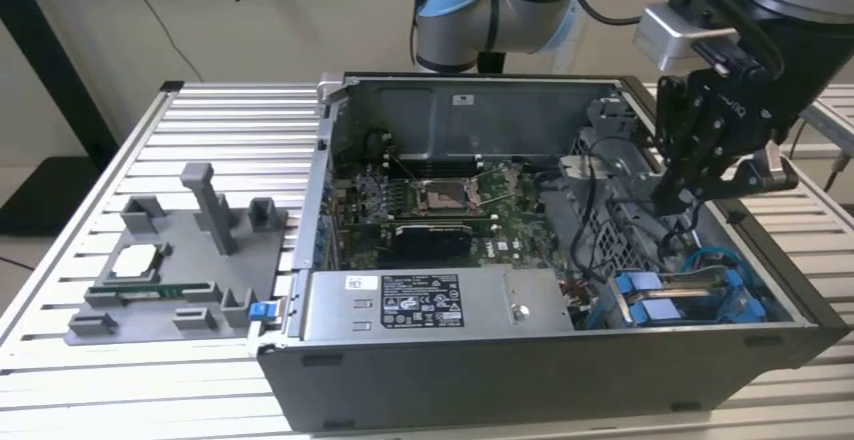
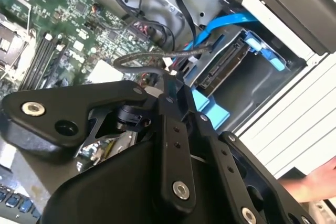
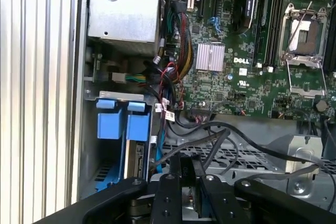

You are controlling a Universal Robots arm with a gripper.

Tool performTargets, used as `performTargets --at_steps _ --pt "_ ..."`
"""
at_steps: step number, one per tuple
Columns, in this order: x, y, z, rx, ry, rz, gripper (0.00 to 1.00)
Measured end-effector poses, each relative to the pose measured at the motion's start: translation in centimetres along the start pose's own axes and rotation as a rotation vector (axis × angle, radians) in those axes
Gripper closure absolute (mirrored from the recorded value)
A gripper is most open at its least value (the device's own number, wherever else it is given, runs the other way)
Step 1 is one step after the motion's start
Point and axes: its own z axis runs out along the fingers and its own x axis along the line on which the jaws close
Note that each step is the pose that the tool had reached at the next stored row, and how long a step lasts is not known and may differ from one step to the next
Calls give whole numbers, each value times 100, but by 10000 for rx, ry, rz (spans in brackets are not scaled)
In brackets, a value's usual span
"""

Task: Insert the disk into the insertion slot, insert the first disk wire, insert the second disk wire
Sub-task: 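Insert the first disk wire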

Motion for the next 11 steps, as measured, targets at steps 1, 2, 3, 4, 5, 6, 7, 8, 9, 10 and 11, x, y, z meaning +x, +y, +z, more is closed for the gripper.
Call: performTargets --at_steps 1,2,3,4,5,6,7,8,9,10,11 --pt "21 -14 2 -62 -4 4 100" --pt "43 -28 3 -122 -8 8 100" --pt "65 -46 4 -181 -11 12 100" --pt "85 -62 6 -232 -14 14 100" --pt "107 -81 8 -286 -18 18 100" --pt "128 -99 10 -338 -22 20 100" --pt "150 -116 12 -392 -25 24 100" --pt "169 -129 13 -431 -26 27 100" --pt "190 -144 15 -470 -29 29 100" --pt "210 -159 17 -503 -31 31 100" --pt "230 -175 20 -537 -34 33 100"
